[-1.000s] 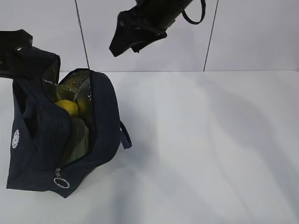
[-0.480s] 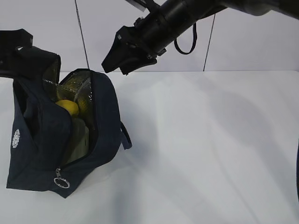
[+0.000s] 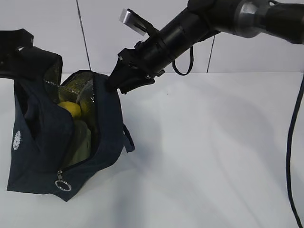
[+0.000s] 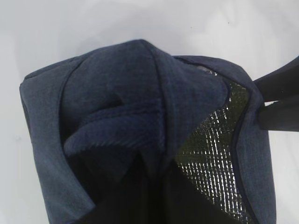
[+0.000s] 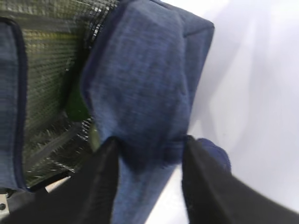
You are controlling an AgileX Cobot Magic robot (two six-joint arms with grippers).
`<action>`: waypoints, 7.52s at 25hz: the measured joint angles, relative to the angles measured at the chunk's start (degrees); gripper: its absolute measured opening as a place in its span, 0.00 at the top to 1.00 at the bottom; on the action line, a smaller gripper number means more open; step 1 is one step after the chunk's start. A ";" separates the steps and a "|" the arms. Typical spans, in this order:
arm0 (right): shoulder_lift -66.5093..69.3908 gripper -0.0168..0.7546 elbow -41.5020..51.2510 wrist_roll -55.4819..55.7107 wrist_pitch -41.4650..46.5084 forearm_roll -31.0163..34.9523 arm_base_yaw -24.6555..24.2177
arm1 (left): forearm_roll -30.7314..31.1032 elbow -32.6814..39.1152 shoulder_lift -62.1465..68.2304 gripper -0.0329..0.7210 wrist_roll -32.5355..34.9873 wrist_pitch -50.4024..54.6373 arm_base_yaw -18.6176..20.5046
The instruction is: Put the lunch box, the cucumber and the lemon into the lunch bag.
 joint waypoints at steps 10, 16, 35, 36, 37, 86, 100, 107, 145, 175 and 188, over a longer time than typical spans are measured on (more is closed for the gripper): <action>0.12 0.86 0.00 -1.36 -0.10 1.56 0.00 | -0.70 0.00 0.00 0.96 0.10 -0.24 0.00; 0.12 0.75 0.00 -1.49 -0.10 0.75 0.00 | -1.08 0.00 0.00 0.96 0.19 -0.37 0.00; 2.73 0.75 0.00 -1.73 -0.35 1.31 0.99 | -1.62 0.00 0.08 0.96 0.19 -0.37 0.00; 2.86 0.81 0.00 -2.04 -0.35 1.77 0.99 | -1.62 0.00 0.08 0.96 0.19 -0.37 0.00; 2.96 0.85 0.00 -2.40 -0.35 2.33 0.99 | -1.62 0.00 0.12 0.96 0.19 -0.46 0.00; 4.06 0.51 0.00 -4.96 -0.57 5.64 2.18 | -2.12 0.00 0.21 0.96 0.58 -0.46 0.00; 4.16 0.44 0.00 -4.49 -0.57 1.01 2.18 | -2.45 0.00 0.21 0.96 1.33 -0.46 0.00; 4.16 0.44 0.00 -4.25 -0.57 0.63 2.41 | -2.54 0.00 0.21 0.96 1.46 -0.58 0.00; -7.10 0.95 -3.23 10.50 1.26 -17.36 2.41 | -19.96 0.00 0.62 0.96 14.26 -0.63 -3.42; -23.04 0.95 13.40 20.62 1.78 -31.35 2.41 | -34.78 0.00 9.26 0.96 22.36 -2.19 -10.38; -24.40 0.95 14.19 20.83 1.66 -32.38 2.41 | -41.66 -0.24 13.76 0.96 27.52 -2.03 -10.48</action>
